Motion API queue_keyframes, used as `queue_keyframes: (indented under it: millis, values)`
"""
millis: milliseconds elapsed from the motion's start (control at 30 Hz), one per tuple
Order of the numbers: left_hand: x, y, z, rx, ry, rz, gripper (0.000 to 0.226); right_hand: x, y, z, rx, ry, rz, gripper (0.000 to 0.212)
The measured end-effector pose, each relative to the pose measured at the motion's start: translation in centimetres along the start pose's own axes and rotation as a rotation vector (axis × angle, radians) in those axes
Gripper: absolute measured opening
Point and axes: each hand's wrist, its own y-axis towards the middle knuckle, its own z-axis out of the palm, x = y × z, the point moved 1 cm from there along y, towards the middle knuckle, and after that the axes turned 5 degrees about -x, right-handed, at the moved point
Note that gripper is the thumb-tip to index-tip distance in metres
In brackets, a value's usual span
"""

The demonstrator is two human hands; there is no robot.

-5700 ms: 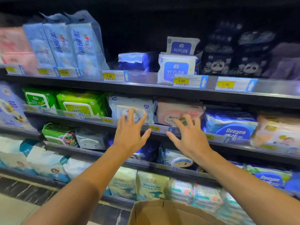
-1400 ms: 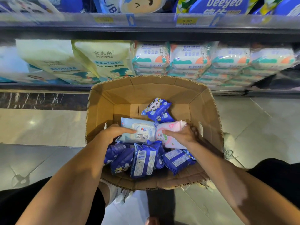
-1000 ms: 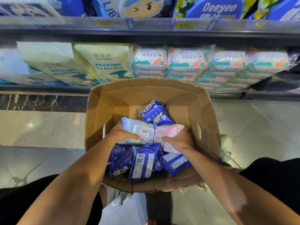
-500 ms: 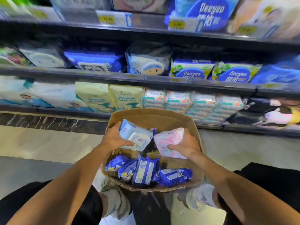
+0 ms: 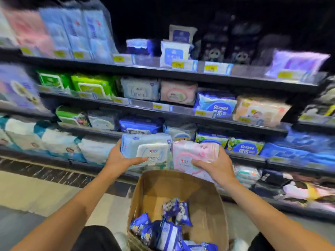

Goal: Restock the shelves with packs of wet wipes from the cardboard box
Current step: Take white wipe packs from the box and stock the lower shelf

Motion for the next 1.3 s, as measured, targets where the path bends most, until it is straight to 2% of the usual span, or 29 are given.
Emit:
queue_keyframes:
  millis: [100,233,400,600,833,1067,1233,1300]
  values:
    - [-2.6,0.3,-2.2,-0.015,-0.092,0.033,0.070,3.8,0.4,-0.6,-0.005,0.078,-0.037,0.064]
    - [-5.4,1.7,-5.2,0.005,-0.103,0.072,0.072,8.4,0.6,-1.2,0.005,0.156,-0.108,0.063]
    - [-8.4,3.2,-7.2,0.022,-0.150,0.149,0.073,11.5,1.7,-1.1,-0.003,0.204,-0.154,0.060]
    - [-8.1,5.8,-8.2,0.017,-0.178,0.177,0.074,12.5,3.8,1.1,-0.058,0.254,-0.133,0.074]
    - [-6.7,8.6,-7.7,-0.011,-0.249,0.177,0.068,13.7,6.8,4.1,-0.114,0.326,-0.138,0.063]
    - [-4.5,10.4,-7.7,0.027,-0.334,0.102,0.085,15.4,11.1,6.5,-0.129,0.421,0.011,0.057]
    - [-3.7,10.6,-8.1,-0.018,-0.291,0.064,0.065,16.6,13.1,8.5,-0.118,0.487,0.076,0.050]
    - [-3.5,10.8,-8.2,-0.027,-0.283,0.052,0.063,16.7,13.8,9.3,-0.104,0.514,0.133,0.056]
